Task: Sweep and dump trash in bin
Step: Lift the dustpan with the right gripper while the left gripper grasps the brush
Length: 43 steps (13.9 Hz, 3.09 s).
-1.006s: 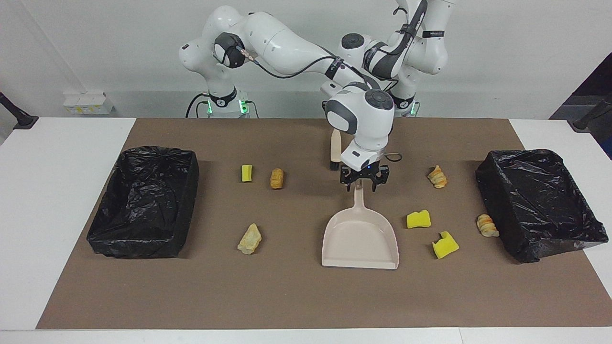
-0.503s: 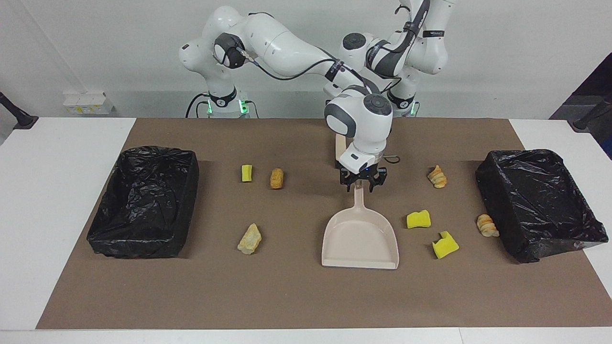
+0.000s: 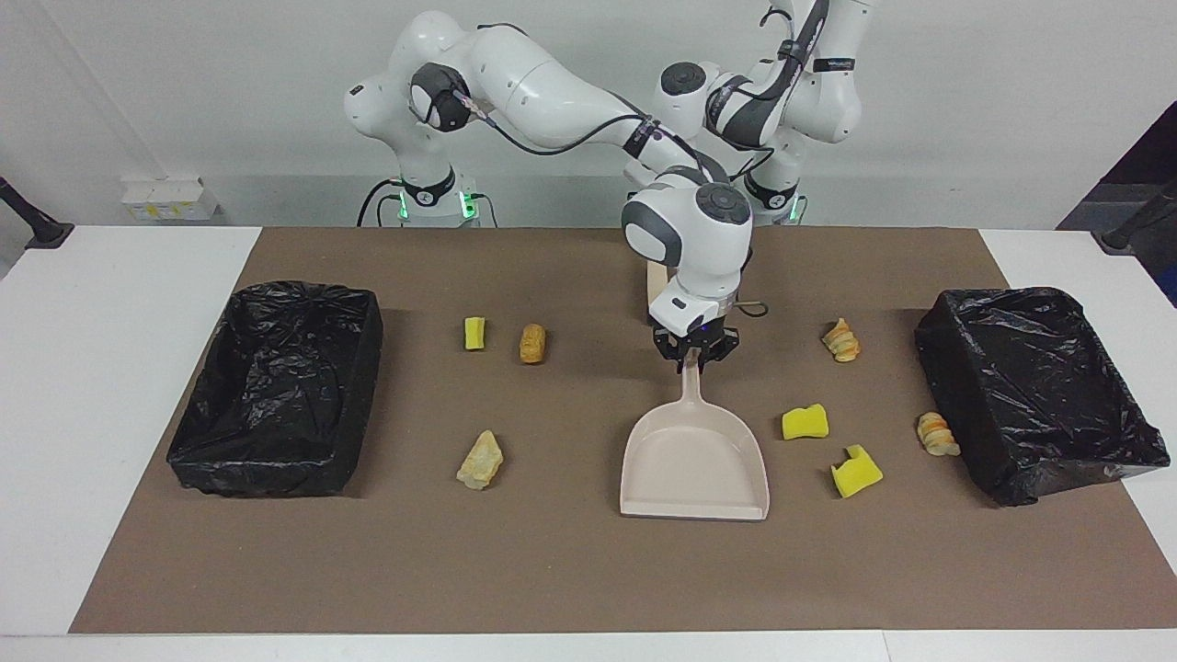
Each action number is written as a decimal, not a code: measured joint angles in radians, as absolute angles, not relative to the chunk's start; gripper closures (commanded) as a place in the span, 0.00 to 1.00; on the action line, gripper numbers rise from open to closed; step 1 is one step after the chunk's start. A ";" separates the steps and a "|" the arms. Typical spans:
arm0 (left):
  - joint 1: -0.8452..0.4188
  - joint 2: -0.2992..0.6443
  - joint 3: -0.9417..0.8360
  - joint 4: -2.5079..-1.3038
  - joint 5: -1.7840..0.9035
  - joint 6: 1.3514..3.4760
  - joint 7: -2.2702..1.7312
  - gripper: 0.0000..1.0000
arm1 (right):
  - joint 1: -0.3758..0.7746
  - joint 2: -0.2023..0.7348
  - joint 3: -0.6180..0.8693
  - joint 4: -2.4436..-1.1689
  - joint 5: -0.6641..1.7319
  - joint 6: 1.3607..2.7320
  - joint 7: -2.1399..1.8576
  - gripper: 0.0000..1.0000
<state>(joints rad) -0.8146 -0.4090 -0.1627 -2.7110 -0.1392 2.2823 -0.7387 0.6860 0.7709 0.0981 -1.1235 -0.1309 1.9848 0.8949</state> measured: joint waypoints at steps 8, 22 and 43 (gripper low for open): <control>-0.642 -0.422 -0.157 -2.609 -0.083 1.995 -0.727 1.00 | 0.617 0.606 0.098 -1.197 -0.130 1.969 0.647 1.00; 0.031 -0.263 -0.153 -2.367 0.297 1.938 -0.453 1.00 | 0.554 0.475 0.098 -1.406 -0.127 1.954 -0.309 1.00; 0.031 0.084 -0.181 -2.082 0.290 2.070 -0.208 1.00 | 0.421 0.447 0.098 -1.494 -0.085 1.965 -0.919 1.00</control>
<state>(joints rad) 0.0311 0.0837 -0.1811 -2.0818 0.2898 2.0704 -0.2081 0.4205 0.4467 0.0981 -1.4943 -0.0845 1.9648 -0.9194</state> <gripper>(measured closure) 0.736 0.683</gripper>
